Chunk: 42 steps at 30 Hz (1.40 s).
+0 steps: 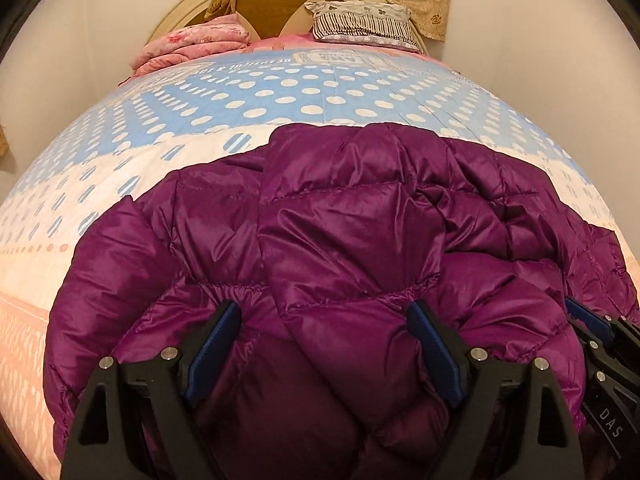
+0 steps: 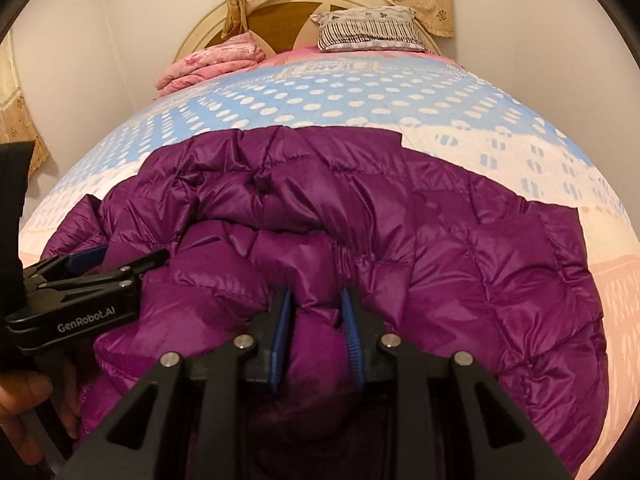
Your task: Fold large clothes
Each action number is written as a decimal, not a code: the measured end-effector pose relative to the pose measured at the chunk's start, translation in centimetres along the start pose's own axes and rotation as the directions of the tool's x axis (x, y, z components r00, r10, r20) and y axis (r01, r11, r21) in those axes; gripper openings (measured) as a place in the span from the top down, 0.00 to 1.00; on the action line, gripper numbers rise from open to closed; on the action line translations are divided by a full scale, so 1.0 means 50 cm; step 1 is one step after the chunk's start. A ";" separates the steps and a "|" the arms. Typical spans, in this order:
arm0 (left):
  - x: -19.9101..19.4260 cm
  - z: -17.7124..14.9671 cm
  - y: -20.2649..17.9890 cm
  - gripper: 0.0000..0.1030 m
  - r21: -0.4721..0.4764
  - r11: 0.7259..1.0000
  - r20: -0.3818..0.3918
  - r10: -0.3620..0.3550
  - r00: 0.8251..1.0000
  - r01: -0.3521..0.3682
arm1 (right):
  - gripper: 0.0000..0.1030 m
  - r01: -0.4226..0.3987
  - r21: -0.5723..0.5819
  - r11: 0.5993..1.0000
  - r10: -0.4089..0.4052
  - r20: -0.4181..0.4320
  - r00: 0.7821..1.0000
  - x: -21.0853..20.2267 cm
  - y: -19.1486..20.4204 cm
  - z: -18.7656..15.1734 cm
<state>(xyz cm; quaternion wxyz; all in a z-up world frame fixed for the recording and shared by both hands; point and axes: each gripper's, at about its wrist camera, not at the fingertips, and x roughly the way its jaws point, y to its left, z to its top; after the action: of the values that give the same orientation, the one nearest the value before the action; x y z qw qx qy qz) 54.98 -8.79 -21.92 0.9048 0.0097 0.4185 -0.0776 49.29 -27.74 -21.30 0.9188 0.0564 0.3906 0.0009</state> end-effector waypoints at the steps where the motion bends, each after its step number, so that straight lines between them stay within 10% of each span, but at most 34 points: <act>1: 0.000 0.000 0.001 0.16 -0.001 1.000 0.000 -0.001 1.000 0.001 | 0.71 0.002 -0.002 1.000 -0.002 -0.002 1.000 0.000 0.000 0.000; 28: 0.004 0.009 -0.001 0.12 0.006 1.000 -0.032 0.002 0.999 -0.001 | 0.69 0.081 -0.078 0.994 -0.084 -0.045 0.995 0.016 0.028 0.009; 34: -0.179 -0.003 0.061 0.13 0.012 0.999 0.078 -0.043 0.996 0.043 | 0.27 0.041 -0.029 0.999 -0.041 0.012 0.999 -0.138 -0.021 0.004; 42: -0.382 -0.230 0.175 0.13 0.061 0.998 0.092 -0.019 0.996 0.013 | 0.26 0.062 0.029 0.998 -0.060 -0.038 0.997 -0.318 -0.108 -0.196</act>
<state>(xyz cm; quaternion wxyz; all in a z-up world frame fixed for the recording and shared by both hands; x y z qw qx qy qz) 35.42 3.33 -15.31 0.9218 0.0302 0.3739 -0.0980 30.97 -32.81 -17.20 0.9101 0.0581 0.4091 -0.0319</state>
